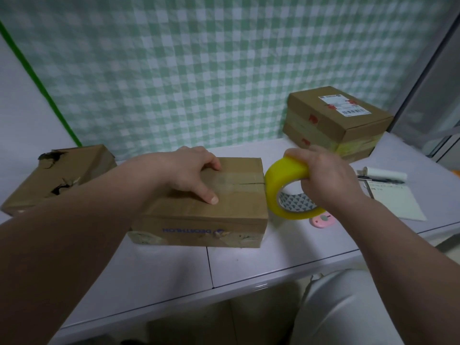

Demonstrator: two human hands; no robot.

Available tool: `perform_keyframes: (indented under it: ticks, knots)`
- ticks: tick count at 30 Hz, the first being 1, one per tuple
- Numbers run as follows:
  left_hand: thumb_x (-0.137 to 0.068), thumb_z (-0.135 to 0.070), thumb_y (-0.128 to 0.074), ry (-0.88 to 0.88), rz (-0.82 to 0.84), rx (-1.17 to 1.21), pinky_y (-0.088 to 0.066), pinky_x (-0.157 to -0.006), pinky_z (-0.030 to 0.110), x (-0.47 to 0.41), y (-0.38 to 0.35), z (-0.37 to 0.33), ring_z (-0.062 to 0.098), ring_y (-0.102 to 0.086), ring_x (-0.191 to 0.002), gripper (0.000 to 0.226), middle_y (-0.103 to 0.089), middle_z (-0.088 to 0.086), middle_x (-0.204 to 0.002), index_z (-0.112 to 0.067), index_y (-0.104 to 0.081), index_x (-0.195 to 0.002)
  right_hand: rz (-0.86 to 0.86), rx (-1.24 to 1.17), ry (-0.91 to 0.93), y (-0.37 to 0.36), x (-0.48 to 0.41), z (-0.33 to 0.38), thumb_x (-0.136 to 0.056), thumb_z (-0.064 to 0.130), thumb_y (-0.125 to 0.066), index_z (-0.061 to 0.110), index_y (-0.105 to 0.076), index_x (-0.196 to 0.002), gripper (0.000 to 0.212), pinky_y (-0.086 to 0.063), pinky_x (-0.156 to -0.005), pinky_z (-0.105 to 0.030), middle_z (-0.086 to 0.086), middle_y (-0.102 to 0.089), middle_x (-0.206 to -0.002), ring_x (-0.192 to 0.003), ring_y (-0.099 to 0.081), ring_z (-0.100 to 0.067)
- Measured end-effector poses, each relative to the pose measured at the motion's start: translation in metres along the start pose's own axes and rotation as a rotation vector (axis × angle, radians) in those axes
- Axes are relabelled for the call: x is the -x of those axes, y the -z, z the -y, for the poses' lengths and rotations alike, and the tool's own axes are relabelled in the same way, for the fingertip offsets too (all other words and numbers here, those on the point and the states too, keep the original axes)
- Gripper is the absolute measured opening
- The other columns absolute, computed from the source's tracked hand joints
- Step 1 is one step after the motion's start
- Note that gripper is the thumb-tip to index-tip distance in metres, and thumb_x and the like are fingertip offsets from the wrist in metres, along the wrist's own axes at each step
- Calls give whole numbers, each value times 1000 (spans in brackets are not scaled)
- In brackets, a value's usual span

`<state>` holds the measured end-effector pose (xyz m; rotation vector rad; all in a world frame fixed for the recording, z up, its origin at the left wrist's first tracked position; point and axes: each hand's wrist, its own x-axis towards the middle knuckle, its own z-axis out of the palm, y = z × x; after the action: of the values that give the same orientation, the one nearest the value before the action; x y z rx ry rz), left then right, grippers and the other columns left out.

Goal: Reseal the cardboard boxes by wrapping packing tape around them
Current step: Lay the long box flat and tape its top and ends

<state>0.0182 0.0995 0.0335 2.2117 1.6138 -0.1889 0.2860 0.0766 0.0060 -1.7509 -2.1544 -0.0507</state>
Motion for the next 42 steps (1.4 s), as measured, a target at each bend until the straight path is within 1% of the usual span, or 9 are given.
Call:
perform_keyframes:
  ticks: [8, 12, 15, 17, 21, 25, 27, 36, 42]
  knots:
    - [-69, -55, -74, -23, -9, 9, -33, -107, 39, 7, -3, 0, 16, -33, -125, 80, -33, -10, -136, -33, -37, -137, 32, 50, -29, 1, 3, 6, -85, 2, -52, 41, -45, -135, 63, -33, -66, -32, -1, -52, -113, -106, -49, -25]
    - [-77, -64, -57, -20, -63, -18, -25, -113, 38, 20, -16, 4, 16, -27, -135, 88, -20, -9, -150, -29, -21, -148, 46, 121, -45, 5, 2, 15, -84, -1, -51, 39, -44, -135, 65, -33, -66, -32, -2, -51, -113, -105, -49, -25]
    - [-66, -83, -25, 53, -159, -96, -7, -118, 48, 34, -36, 11, 15, -6, -146, 106, -3, -6, -159, -23, -3, -151, 38, 197, -61, 10, 2, 25, -83, -3, -50, 33, -49, -130, 59, -30, -65, -32, -5, -50, -106, -100, -50, -27]
    - [-64, -88, -13, 136, -261, -132, -5, -118, 49, 39, -49, 16, 17, 1, -146, 112, 1, 0, -160, -18, 0, -151, 32, 260, -67, 13, 2, 34, -82, -3, -50, 28, -51, -125, 53, -28, -66, -32, -4, -44, -97, -98, -50, -27]
    - [-50, -101, -6, 305, -428, -113, -23, -113, 53, 45, -59, 35, 27, -21, -140, 132, -24, 13, -150, -8, -22, -142, 49, 356, -69, 20, 0, 50, -83, -1, -49, 23, -53, -118, 43, -30, -72, -33, -5, -36, -92, -101, -50, -28]
    - [-51, -96, -10, 445, -347, -56, -7, -117, 54, 55, -60, 42, 23, 1, -147, 133, 4, 10, -159, -8, 1, -150, 86, 403, -68, 24, -3, 60, -85, 3, -51, 22, -51, -118, 38, -33, -73, -33, -5, -34, -93, -105, -49, -27]
    - [-53, -94, -7, 468, -335, -70, -2, -116, 54, 56, -59, 37, 22, 3, -147, 130, 6, 10, -159, -8, 2, -151, 106, 409, -77, 25, -5, 62, -85, 3, -51, 22, -50, -119, 38, -33, -72, -34, -5, -34, -94, -107, -49, -28]
    - [-55, -92, 1, 321, -254, -139, 4, -116, 53, 47, -66, -20, 24, 10, -146, 128, 11, 13, -158, -6, 6, -150, 128, 446, -82, 24, -8, 66, -86, 3, -49, 20, -51, -119, 37, -35, -72, -34, -9, -43, -100, -107, -50, -30]
    - [-65, -91, -12, 178, -209, -134, 8, -115, 53, 32, -75, -65, 21, 14, -145, 122, 16, 11, -157, -6, 8, -150, 143, 425, -97, 24, -6, 63, -84, 0, -48, 18, -51, -118, 38, -35, -71, -34, -10, -44, -103, -107, -50, -31]
